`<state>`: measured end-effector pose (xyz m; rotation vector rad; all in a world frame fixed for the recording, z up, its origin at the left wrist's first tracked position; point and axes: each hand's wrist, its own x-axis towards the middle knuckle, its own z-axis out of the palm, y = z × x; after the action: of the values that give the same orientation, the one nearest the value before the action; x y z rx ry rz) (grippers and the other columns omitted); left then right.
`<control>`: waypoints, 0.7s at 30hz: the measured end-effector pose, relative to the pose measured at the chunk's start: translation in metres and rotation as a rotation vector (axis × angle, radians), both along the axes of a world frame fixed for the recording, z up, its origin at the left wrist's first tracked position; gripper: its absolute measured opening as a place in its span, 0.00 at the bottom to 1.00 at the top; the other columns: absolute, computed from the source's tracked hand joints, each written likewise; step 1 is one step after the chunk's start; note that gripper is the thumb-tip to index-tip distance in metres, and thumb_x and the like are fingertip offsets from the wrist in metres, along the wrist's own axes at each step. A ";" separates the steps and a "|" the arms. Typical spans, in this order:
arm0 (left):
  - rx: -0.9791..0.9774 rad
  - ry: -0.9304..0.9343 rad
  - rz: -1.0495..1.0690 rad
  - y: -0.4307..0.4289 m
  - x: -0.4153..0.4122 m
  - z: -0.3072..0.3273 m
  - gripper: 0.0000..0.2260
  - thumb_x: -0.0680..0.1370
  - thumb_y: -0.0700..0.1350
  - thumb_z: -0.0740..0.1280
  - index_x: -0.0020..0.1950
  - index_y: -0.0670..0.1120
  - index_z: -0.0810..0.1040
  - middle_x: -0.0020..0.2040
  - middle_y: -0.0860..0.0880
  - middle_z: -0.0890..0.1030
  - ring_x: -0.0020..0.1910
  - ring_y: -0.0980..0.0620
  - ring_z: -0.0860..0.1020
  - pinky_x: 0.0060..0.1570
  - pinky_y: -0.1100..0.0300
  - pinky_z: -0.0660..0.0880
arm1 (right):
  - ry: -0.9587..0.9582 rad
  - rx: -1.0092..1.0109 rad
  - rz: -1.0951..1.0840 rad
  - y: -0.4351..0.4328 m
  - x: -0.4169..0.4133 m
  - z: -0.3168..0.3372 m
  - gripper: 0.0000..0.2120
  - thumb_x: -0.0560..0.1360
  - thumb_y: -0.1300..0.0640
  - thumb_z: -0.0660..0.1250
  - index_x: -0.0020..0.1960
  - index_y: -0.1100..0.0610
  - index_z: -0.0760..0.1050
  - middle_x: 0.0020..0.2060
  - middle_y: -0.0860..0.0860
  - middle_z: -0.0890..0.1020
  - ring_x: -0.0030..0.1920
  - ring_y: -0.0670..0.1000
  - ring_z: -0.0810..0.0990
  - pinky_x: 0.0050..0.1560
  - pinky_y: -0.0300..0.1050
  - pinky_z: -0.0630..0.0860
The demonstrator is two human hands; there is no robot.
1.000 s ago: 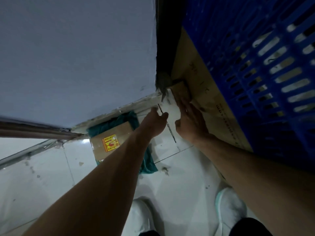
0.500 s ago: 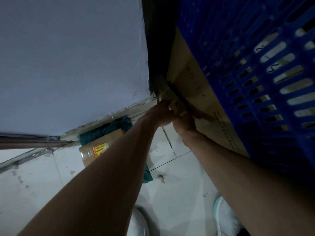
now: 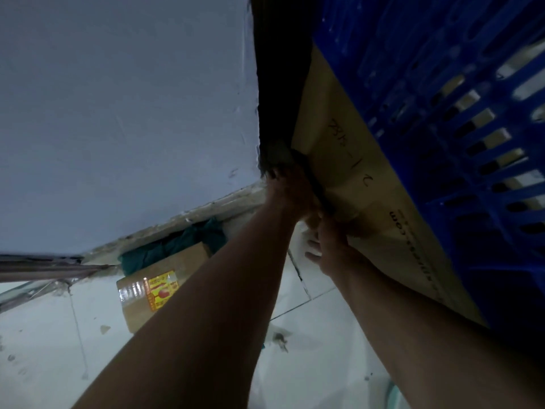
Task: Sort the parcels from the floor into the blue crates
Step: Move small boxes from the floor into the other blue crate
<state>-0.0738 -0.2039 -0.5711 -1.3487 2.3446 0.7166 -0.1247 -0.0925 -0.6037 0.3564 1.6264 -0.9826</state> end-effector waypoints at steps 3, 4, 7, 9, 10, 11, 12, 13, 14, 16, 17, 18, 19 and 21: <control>-0.004 0.043 0.021 0.004 -0.007 0.007 0.46 0.68 0.62 0.75 0.77 0.41 0.61 0.68 0.38 0.72 0.65 0.38 0.74 0.63 0.44 0.76 | -0.010 -0.058 0.001 0.006 0.000 0.002 0.29 0.81 0.38 0.59 0.77 0.50 0.63 0.72 0.55 0.72 0.70 0.59 0.72 0.70 0.62 0.69; 0.028 0.050 0.035 0.008 -0.006 0.015 0.48 0.69 0.60 0.75 0.79 0.41 0.56 0.70 0.37 0.69 0.67 0.38 0.72 0.63 0.45 0.76 | -0.028 -0.059 -0.015 0.008 0.002 0.007 0.29 0.81 0.37 0.59 0.77 0.50 0.63 0.72 0.55 0.71 0.70 0.59 0.72 0.69 0.61 0.70; 0.040 0.105 0.055 0.022 0.001 0.029 0.39 0.74 0.52 0.73 0.78 0.40 0.59 0.71 0.37 0.67 0.67 0.38 0.71 0.61 0.47 0.76 | -0.040 -0.057 -0.045 0.024 0.010 0.020 0.29 0.80 0.35 0.57 0.78 0.46 0.63 0.74 0.55 0.69 0.69 0.59 0.71 0.64 0.57 0.71; 0.064 0.101 0.039 0.034 0.010 0.040 0.30 0.75 0.47 0.70 0.74 0.40 0.65 0.68 0.39 0.68 0.67 0.39 0.71 0.61 0.46 0.76 | -0.073 -0.041 -0.092 0.038 0.016 0.034 0.29 0.79 0.34 0.58 0.77 0.44 0.63 0.75 0.53 0.67 0.70 0.59 0.70 0.64 0.56 0.70; 0.062 0.085 0.034 0.042 0.015 0.048 0.27 0.75 0.45 0.69 0.73 0.41 0.67 0.67 0.40 0.68 0.67 0.40 0.70 0.61 0.46 0.76 | -0.091 -0.022 -0.117 0.045 0.019 0.043 0.30 0.78 0.34 0.58 0.78 0.43 0.63 0.76 0.52 0.66 0.72 0.59 0.69 0.66 0.55 0.70; 0.065 0.078 0.024 0.048 0.021 0.059 0.25 0.75 0.44 0.68 0.72 0.41 0.69 0.67 0.40 0.68 0.66 0.40 0.71 0.60 0.47 0.76 | -0.119 0.016 -0.131 0.050 0.020 0.053 0.31 0.78 0.33 0.58 0.78 0.44 0.63 0.76 0.52 0.66 0.73 0.58 0.68 0.67 0.54 0.68; 0.088 0.057 0.032 0.053 0.027 0.071 0.24 0.76 0.42 0.67 0.71 0.41 0.69 0.68 0.40 0.69 0.65 0.40 0.73 0.58 0.48 0.77 | -0.149 0.058 -0.139 0.055 0.021 0.067 0.33 0.77 0.32 0.58 0.78 0.45 0.63 0.76 0.52 0.67 0.74 0.57 0.68 0.68 0.53 0.67; 0.104 0.054 0.051 0.058 0.033 0.081 0.23 0.76 0.41 0.66 0.71 0.42 0.70 0.68 0.39 0.69 0.63 0.40 0.75 0.57 0.48 0.78 | -0.169 0.088 -0.148 0.060 0.020 0.082 0.34 0.77 0.32 0.58 0.78 0.47 0.63 0.76 0.52 0.68 0.74 0.57 0.68 0.69 0.52 0.67; 0.126 0.055 0.074 0.062 0.038 0.095 0.22 0.77 0.40 0.65 0.71 0.42 0.71 0.68 0.39 0.69 0.61 0.39 0.76 0.57 0.48 0.78 | -0.161 0.113 -0.161 0.065 0.019 0.099 0.34 0.77 0.32 0.58 0.78 0.49 0.64 0.75 0.52 0.69 0.73 0.56 0.70 0.69 0.51 0.68; 0.153 0.072 0.127 0.072 0.049 0.127 0.20 0.77 0.39 0.64 0.70 0.42 0.73 0.66 0.40 0.70 0.61 0.39 0.76 0.58 0.49 0.77 | -0.116 0.140 -0.170 0.076 0.020 0.130 0.33 0.79 0.33 0.57 0.76 0.53 0.67 0.71 0.54 0.74 0.68 0.56 0.75 0.69 0.52 0.72; 0.151 0.072 0.157 0.076 0.057 0.143 0.20 0.77 0.38 0.64 0.69 0.41 0.74 0.65 0.40 0.71 0.61 0.40 0.76 0.59 0.49 0.76 | -0.100 0.153 -0.172 0.080 0.023 0.147 0.32 0.79 0.34 0.57 0.75 0.55 0.69 0.67 0.55 0.76 0.65 0.56 0.77 0.67 0.52 0.74; 0.148 0.064 0.193 0.079 0.065 0.162 0.19 0.76 0.37 0.63 0.67 0.41 0.75 0.64 0.40 0.73 0.61 0.40 0.76 0.60 0.49 0.76 | -0.096 0.168 -0.182 0.084 0.027 0.166 0.32 0.80 0.35 0.56 0.74 0.55 0.70 0.63 0.55 0.77 0.63 0.56 0.79 0.65 0.53 0.76; 0.143 0.053 0.231 0.082 0.071 0.182 0.18 0.76 0.37 0.63 0.65 0.40 0.76 0.63 0.39 0.75 0.61 0.40 0.76 0.60 0.48 0.76 | -0.108 0.180 -0.198 0.089 0.031 0.188 0.30 0.80 0.36 0.57 0.72 0.56 0.70 0.58 0.55 0.79 0.61 0.57 0.80 0.63 0.53 0.77; 0.122 0.033 0.303 0.088 0.085 0.221 0.17 0.75 0.38 0.62 0.62 0.40 0.79 0.60 0.39 0.78 0.59 0.39 0.78 0.58 0.50 0.76 | -0.140 0.190 -0.228 0.100 0.038 0.234 0.26 0.81 0.37 0.57 0.68 0.56 0.72 0.49 0.55 0.79 0.58 0.58 0.81 0.63 0.54 0.78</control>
<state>0.0111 -0.1157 -0.3499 -1.6657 2.1036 0.9583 -0.0865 0.0075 -0.3699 0.7375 1.5780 -0.9506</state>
